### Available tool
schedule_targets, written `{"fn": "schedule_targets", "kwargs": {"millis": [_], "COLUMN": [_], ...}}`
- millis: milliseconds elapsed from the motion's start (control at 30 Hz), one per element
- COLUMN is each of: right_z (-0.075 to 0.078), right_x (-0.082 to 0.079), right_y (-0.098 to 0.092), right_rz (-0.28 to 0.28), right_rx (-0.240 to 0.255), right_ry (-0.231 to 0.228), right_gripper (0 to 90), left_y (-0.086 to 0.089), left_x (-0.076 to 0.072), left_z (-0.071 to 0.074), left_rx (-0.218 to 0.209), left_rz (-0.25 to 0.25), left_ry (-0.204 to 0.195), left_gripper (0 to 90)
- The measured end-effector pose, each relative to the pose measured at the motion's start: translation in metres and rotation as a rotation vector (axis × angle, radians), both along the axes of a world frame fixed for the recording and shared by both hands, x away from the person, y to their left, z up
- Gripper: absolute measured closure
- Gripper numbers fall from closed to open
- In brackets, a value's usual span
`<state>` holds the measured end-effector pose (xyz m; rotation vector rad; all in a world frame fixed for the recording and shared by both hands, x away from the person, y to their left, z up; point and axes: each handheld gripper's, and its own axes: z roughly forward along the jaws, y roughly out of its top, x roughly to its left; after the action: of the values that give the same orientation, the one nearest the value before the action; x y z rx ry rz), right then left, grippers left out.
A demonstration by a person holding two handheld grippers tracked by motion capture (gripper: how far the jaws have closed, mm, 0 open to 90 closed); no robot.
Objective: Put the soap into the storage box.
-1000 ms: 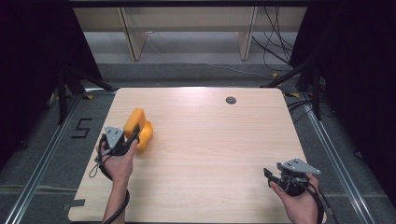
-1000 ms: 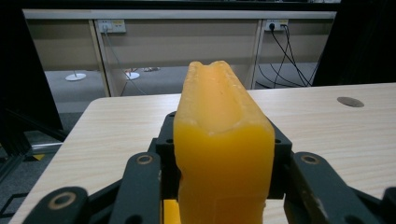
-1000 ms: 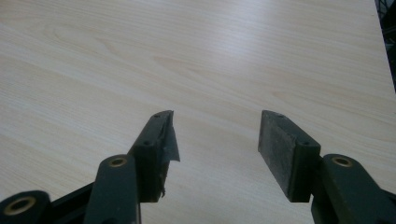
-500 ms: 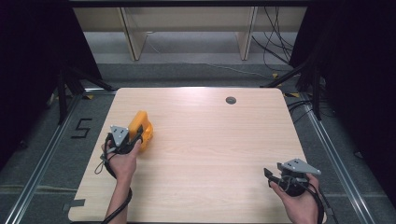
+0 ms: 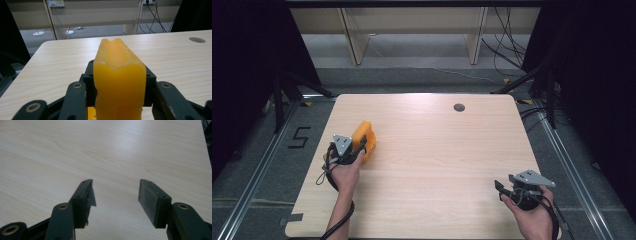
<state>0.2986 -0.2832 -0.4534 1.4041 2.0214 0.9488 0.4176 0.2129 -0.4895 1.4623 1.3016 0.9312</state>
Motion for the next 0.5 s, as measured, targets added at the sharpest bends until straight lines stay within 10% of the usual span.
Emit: {"fn": "schedule_targets", "kwargs": {"millis": [500], "right_z": [0.001], "right_x": [-0.0005], "right_y": [0.0007], "right_rz": [0.005], "right_rx": [-0.004], "right_ry": [0.014], "right_gripper": [45.9], "left_y": [0.0012], "left_x": [0.0019], "left_z": [-0.0055], "left_rx": [0.001], "left_rz": [0.0], "left_ry": [-0.002], "left_gripper": [60.0]}}
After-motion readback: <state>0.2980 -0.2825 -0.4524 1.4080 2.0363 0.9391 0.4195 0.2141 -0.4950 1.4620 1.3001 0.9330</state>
